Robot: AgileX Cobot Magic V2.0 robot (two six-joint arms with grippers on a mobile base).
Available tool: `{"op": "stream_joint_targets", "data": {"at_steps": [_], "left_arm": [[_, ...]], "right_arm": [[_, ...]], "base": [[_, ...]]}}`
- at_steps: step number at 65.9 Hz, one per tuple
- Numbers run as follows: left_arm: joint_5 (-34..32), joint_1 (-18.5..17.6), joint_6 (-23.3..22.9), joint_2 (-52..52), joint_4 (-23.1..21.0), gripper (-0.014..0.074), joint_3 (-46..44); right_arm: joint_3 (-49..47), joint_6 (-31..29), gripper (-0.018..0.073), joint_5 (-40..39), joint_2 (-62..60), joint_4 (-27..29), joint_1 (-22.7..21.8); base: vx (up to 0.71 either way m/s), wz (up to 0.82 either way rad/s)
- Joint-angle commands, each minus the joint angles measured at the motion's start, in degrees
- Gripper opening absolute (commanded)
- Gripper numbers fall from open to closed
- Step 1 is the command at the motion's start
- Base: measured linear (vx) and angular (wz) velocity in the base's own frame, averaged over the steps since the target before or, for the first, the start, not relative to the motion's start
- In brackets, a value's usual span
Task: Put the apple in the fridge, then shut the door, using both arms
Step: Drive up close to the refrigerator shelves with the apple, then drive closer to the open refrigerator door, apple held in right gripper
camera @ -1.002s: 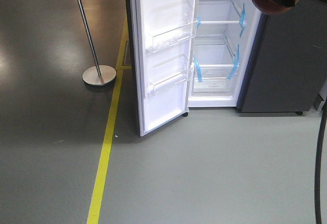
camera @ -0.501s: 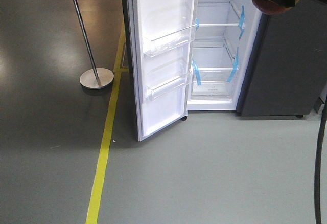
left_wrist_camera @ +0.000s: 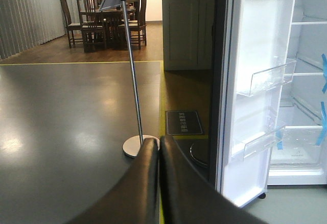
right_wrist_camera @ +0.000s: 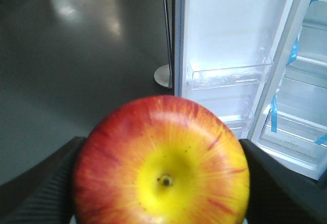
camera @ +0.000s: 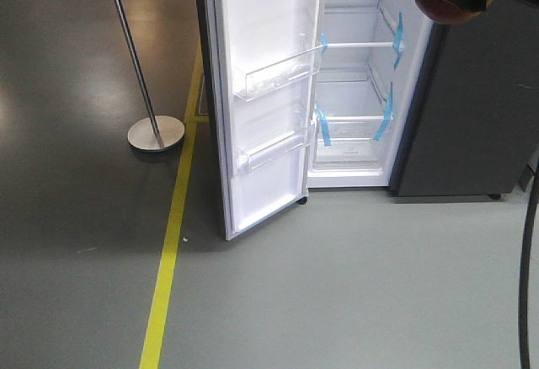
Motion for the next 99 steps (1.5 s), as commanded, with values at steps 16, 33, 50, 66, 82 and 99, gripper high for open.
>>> {"op": "stream_joint_targets", "data": {"at_steps": [16,33,50,66,82,99], "left_arm": [[-4.21,-0.33,-0.02,-0.33,-0.32,-0.0006,-1.16],[-4.21,-0.33,-0.02,-0.33,-0.32,-0.0006,-1.16],[-4.21,-0.33,-0.02,-0.33,-0.32,-0.0006,-1.16],[-4.21,-0.33,-0.02,-0.33,-0.32,-0.0006,-1.16],[-4.21,-0.33,-0.02,-0.33,-0.32,-0.0006,-1.16],[-4.21,-0.33,-0.02,-0.33,-0.32,-0.0006,-1.16]], "right_arm": [[-1.82,-0.26,0.0122,-3.50,-1.73,2.20,-0.18],[-1.82,-0.26,0.0122,-3.50,-1.73,2.20,-0.18],[-1.82,-0.26,0.0122,-3.50,-1.73,2.20,-0.18],[-1.82,-0.26,0.0122,-3.50,-1.73,2.20,-0.18],[-1.82,-0.26,0.0122,-3.50,-1.73,2.20,-0.18],[-1.82,-0.26,0.0122,-3.50,-1.73,2.20,-0.18]], "base": [[0.07,0.00],[0.07,0.01],[0.08,0.01],[0.08,0.01],[0.08,0.01],[0.08,0.00]]}}
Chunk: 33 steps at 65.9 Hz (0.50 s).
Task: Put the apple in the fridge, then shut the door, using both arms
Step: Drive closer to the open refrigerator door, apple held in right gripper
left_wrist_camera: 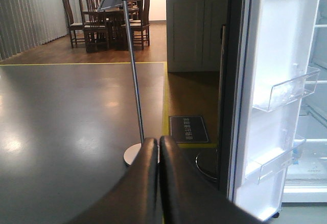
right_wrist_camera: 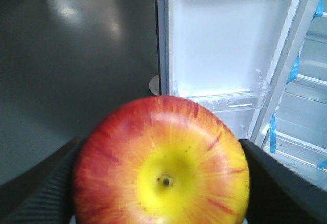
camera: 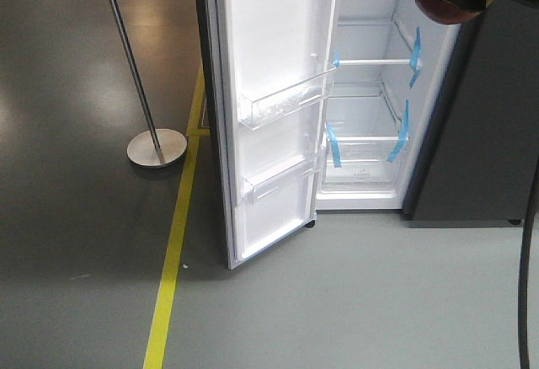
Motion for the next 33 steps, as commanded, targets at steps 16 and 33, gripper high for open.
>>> {"op": "stream_joint_targets", "data": {"at_steps": [16,33], "left_arm": [[-4.21,-0.33,-0.02,-0.33,-0.32,-0.0006,-1.16],[-4.21,-0.33,-0.02,-0.33,-0.32,-0.0006,-1.16]], "right_arm": [[-1.82,-0.26,0.0122,-3.50,-1.73,2.20,-0.18],[-1.82,-0.26,0.0122,-3.50,-1.73,2.20,-0.18]], "base": [[0.08,0.00],[0.08,-0.02]]}}
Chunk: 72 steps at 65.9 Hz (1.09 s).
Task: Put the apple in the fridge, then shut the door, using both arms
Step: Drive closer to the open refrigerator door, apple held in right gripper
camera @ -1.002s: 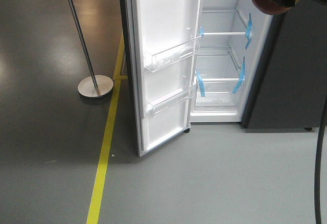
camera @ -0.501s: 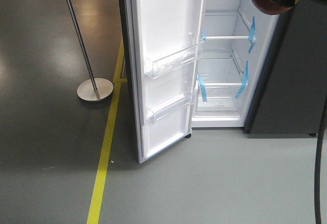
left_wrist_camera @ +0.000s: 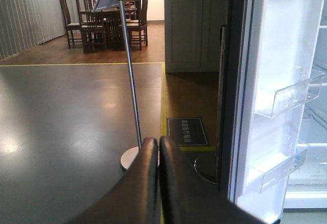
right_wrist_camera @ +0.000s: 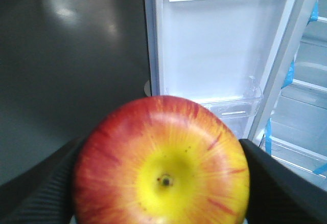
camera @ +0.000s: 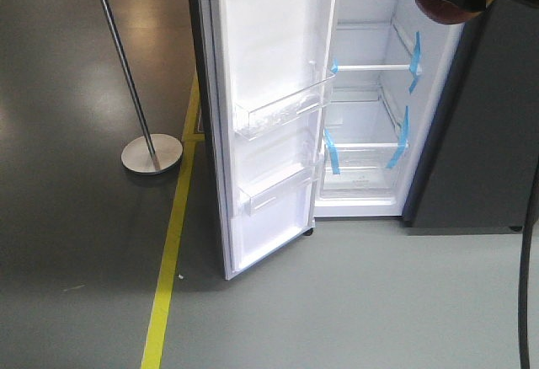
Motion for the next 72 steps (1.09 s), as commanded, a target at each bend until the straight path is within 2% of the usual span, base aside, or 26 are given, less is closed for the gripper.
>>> {"op": "stream_joint_targets", "data": {"at_steps": [1,72], "left_arm": [[-4.21,-0.33,-0.02,-0.33,-0.32,-0.0006,-1.16],[-4.21,-0.33,-0.02,-0.33,-0.32,-0.0006,-1.16]], "right_arm": [[-1.82,-0.26,0.0122,-3.50,-1.73,2.20,-0.18],[-1.82,-0.26,0.0122,-3.50,-1.73,2.20,-0.18]], "base": [[0.07,-0.03],[0.06,-0.01]]}}
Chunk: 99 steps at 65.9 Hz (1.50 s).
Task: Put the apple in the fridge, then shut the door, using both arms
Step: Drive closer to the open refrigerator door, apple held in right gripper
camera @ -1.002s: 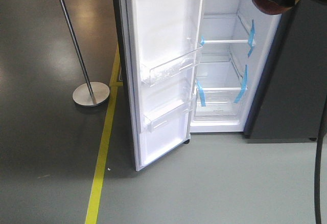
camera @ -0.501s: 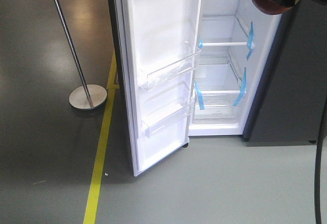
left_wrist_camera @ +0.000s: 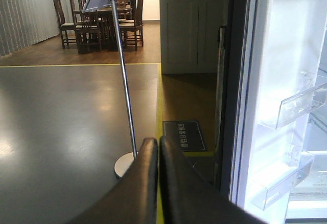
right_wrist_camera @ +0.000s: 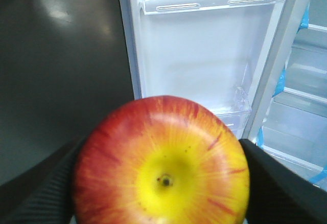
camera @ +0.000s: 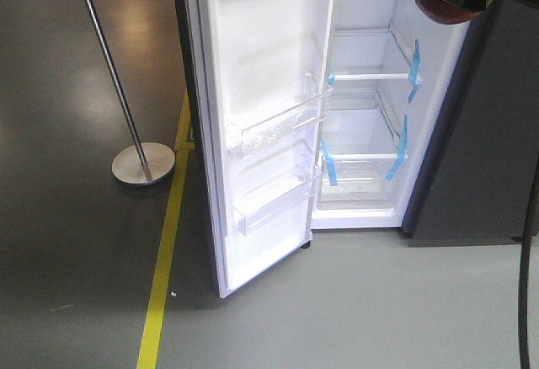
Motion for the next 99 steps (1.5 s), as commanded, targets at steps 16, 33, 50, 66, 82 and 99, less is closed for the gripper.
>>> {"op": "stream_joint_targets", "data": {"at_steps": [16,33,50,66,82,99], "left_arm": [[-4.21,-0.33,-0.02,-0.33,-0.32,-0.0006,-1.16],[-4.21,-0.33,-0.02,-0.33,-0.32,-0.0006,-1.16],[-4.21,-0.33,-0.02,-0.33,-0.32,-0.0006,-1.16],[-4.21,-0.33,-0.02,-0.33,-0.32,-0.0006,-1.16],[-4.21,-0.33,-0.02,-0.33,-0.32,-0.0006,-1.16],[-4.21,-0.33,-0.02,-0.33,-0.32,-0.0006,-1.16]], "right_arm": [[-1.82,-0.26,0.0122,-3.50,-1.73,2.20,-0.18],[-1.82,-0.26,0.0122,-3.50,-1.73,2.20,-0.18],[-1.82,-0.26,0.0122,-3.50,-1.73,2.20,-0.18],[-1.82,-0.26,0.0122,-3.50,-1.73,2.20,-0.18],[-1.82,-0.26,0.0122,-3.50,-1.73,2.20,-0.18],[-1.82,-0.26,0.0122,-3.50,-1.73,2.20,-0.18]], "base": [[0.06,0.00],[0.07,0.02],[0.08,0.02],[0.09,0.02],[0.09,0.02],[0.09,0.02]]}}
